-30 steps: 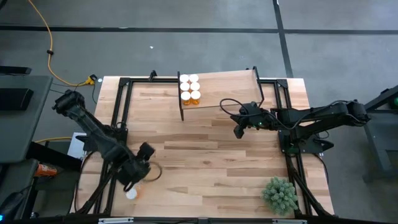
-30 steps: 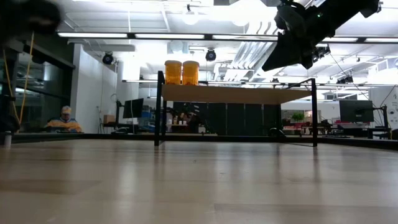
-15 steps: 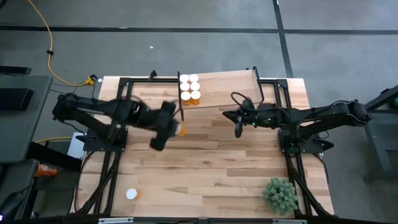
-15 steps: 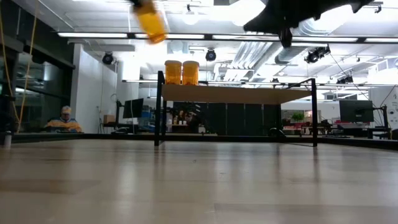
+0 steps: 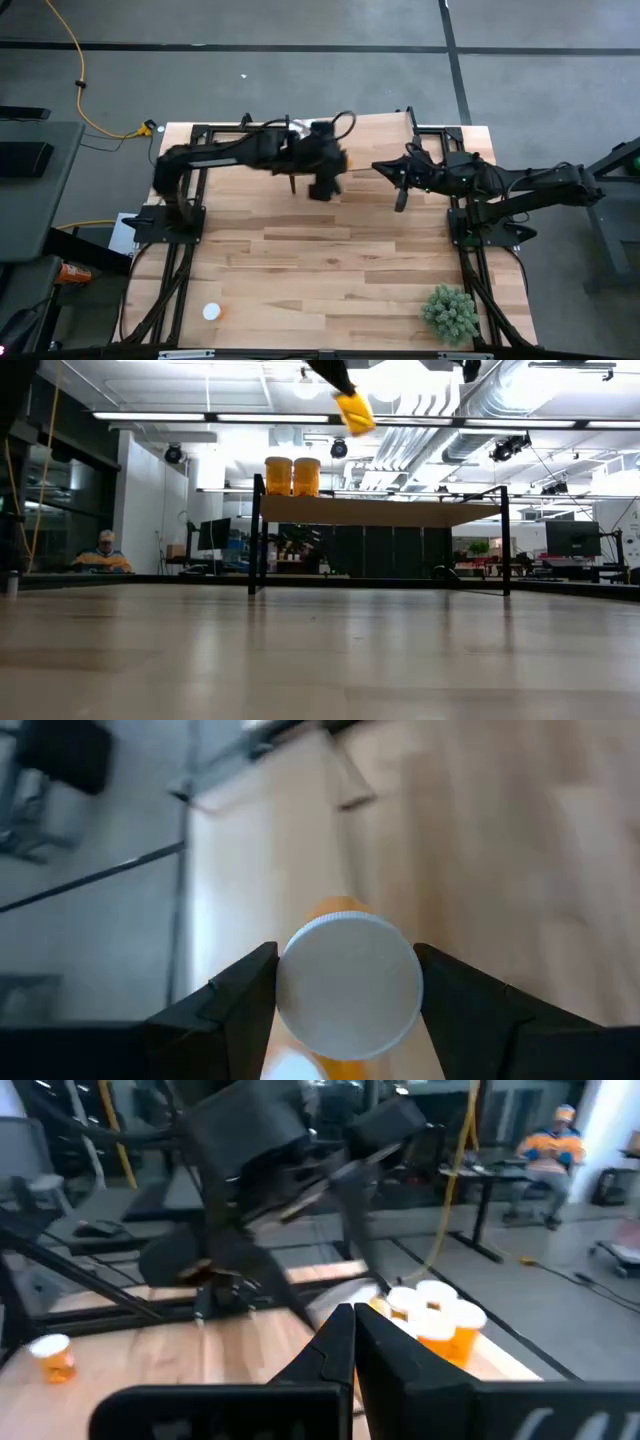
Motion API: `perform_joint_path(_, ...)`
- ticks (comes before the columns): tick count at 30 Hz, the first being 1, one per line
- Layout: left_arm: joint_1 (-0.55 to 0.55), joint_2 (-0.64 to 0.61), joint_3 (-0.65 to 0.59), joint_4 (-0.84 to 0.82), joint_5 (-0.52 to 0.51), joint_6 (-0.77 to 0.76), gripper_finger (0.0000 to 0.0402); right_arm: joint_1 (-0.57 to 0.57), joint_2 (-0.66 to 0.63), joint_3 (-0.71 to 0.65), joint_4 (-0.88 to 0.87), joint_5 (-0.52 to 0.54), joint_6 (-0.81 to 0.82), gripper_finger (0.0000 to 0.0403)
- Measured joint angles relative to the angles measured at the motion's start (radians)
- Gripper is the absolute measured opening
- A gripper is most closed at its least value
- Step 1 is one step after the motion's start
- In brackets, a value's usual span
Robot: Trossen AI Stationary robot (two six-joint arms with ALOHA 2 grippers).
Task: Pick and place medicine bottles onto shelf by color
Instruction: Put the orange pill bottle on the shelf
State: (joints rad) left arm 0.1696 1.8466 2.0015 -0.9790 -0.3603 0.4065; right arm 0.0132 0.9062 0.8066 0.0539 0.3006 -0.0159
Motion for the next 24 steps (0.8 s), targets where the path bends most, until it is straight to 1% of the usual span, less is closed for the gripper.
perform_joint_path(4, 0.050, 0.092, 0.097, 0.008, -0.002, -0.002, 0.0207, -0.007, -0.001, 0.000, -0.067, 0.107, 0.054, 0.0000)
perform_joint_path(6, 0.072, 0.113, 0.113, 0.006, 0.006, -0.002, 0.0207, -0.029, 0.020, 0.000, -0.076, 0.114, 0.083, 0.0000)
perform_joint_path(12, 0.108, 0.125, 0.117, -0.005, 0.054, -0.024, 0.0207, -0.129, 0.127, -0.002, -0.096, 0.053, 0.121, 0.0000)
perform_joint_path(17, 0.121, 0.117, 0.117, -0.004, 0.092, -0.037, 0.0207, -0.205, 0.218, -0.002, -0.042, -0.065, 0.121, 0.0000)
perform_joint_path(24, 0.132, 0.117, 0.117, -0.004, 0.097, -0.037, 0.0207, -0.255, 0.266, -0.002, 0.045, -0.084, 0.114, 0.0000)
